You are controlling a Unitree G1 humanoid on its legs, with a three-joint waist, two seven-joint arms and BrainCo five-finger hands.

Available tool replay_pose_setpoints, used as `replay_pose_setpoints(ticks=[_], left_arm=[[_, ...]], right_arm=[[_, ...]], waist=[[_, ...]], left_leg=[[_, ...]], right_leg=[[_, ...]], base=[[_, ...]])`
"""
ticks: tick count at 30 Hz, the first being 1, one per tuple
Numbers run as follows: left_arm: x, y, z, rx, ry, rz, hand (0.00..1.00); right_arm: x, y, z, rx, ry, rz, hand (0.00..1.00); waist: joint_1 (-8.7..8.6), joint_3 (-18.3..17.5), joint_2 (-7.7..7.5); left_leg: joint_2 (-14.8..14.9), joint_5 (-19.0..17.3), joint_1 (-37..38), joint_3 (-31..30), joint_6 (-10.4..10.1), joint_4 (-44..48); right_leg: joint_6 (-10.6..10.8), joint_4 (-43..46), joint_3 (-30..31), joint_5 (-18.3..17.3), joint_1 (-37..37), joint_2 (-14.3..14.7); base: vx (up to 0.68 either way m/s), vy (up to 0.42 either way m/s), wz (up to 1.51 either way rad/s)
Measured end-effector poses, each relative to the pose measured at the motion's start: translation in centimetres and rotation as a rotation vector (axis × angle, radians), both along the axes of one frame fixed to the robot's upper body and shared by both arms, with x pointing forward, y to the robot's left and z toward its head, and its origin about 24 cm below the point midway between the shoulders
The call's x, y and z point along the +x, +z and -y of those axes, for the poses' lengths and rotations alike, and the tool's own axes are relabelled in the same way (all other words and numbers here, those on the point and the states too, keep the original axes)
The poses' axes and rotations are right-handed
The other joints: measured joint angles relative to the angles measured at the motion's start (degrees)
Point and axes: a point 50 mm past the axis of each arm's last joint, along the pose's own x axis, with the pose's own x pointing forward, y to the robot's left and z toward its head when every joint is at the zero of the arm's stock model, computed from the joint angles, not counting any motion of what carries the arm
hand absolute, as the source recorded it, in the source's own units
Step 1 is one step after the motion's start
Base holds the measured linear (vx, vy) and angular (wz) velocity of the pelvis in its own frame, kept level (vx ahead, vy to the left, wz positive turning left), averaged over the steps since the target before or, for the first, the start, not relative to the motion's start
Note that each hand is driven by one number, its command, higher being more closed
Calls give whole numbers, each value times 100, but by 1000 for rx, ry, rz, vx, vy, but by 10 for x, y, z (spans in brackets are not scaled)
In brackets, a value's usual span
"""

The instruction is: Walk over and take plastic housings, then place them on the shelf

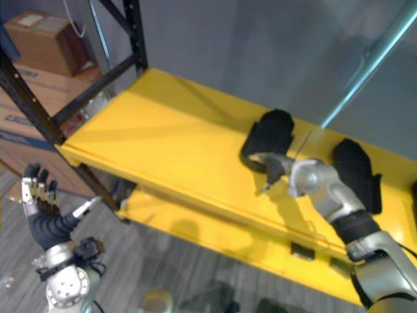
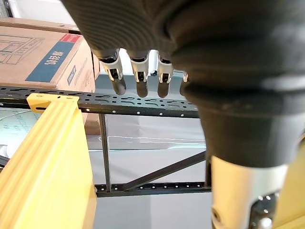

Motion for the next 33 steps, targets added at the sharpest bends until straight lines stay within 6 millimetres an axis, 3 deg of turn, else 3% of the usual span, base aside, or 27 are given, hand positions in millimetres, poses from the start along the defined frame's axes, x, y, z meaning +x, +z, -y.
replay_pose_setpoints(ticks=[7,27,30,33], left_arm=[[0,0,0,1,1,0,0],[0,0,0,0,0,1,0],[0,0,0,-1,-2,0,0],[0,0,1,-3,-4,1,0]], right_arm=[[-5,-8,-4,-25,44,-61,0],[-6,-32,7,-83,-7,-110,0],[-4,-30,7,-65,-15,11,0],[-1,-17,-1,28,2,248,0]], waist=[[1,-53,-78],[19,-96,0],[13,-98,5],[0,-109,26]], left_leg=[[-2,24,1,-3,-7,-9],[-23,204,3,-31,-52,-187],[-19,216,5,-25,-58,-183],[-14,216,11,-13,-58,-181]], right_leg=[[0,-6,-3,0,1,0],[-13,-34,-30,8,-19,22],[-21,-40,-23,14,-26,26],[-28,-39,-10,21,-28,29]], base=[[0,0,0],[-19,0,0],[0,0,0],[-6,4,-1]])
